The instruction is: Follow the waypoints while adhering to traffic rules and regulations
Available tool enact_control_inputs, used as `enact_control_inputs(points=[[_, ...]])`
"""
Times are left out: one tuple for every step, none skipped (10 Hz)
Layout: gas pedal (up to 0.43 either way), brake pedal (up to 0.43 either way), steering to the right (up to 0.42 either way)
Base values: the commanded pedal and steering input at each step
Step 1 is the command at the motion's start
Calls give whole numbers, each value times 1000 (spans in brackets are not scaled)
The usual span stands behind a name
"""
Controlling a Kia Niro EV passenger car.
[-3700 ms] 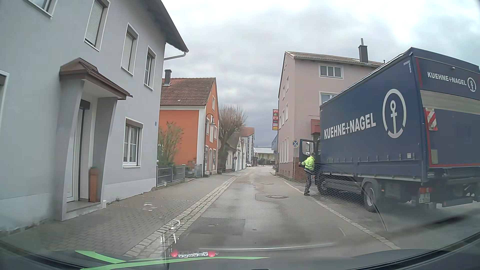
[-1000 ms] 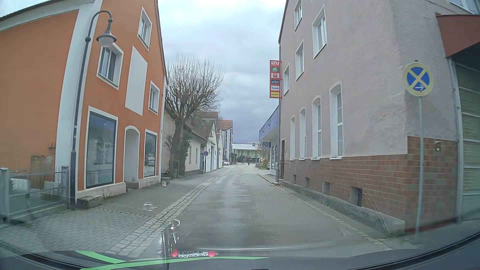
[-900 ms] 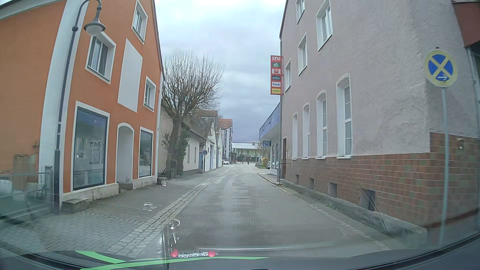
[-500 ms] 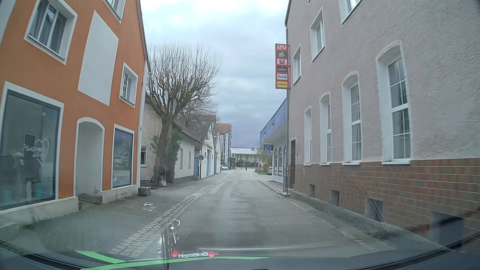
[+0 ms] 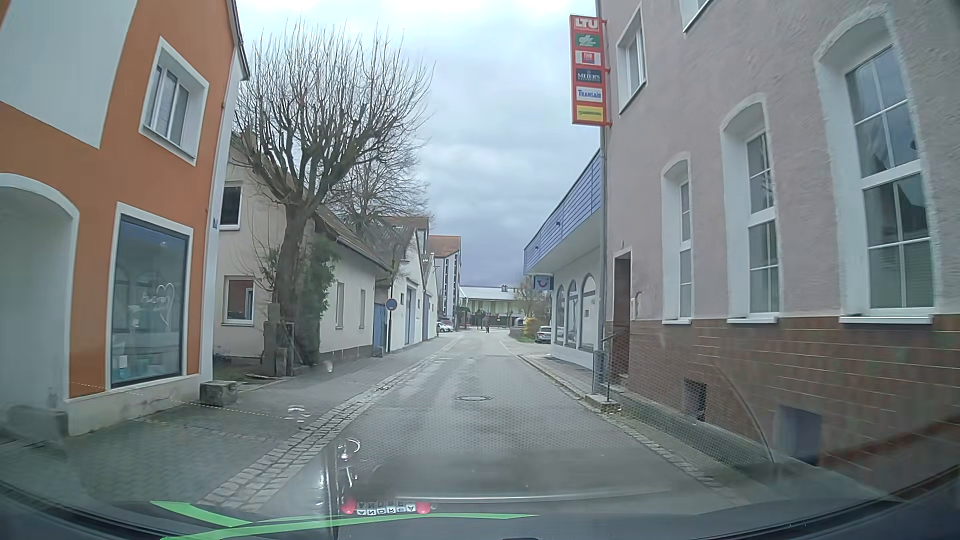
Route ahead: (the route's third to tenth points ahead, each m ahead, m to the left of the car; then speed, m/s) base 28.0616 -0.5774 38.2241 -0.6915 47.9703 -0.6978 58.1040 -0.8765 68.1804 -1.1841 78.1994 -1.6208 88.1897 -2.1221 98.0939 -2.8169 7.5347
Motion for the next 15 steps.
enact_control_inputs(points=[[110, 0, 5], [110, 0, 1], [110, 0, -1], [110, 0, -1], [110, 0, -1], [110, 0, -1], [110, 0, -1], [110, 0, -1], [110, 0, -1], [110, 0, 0], [110, 0, 1], [110, 0, 4], [110, 0, 8], [110, 0, 10], [110, 0, 10]])
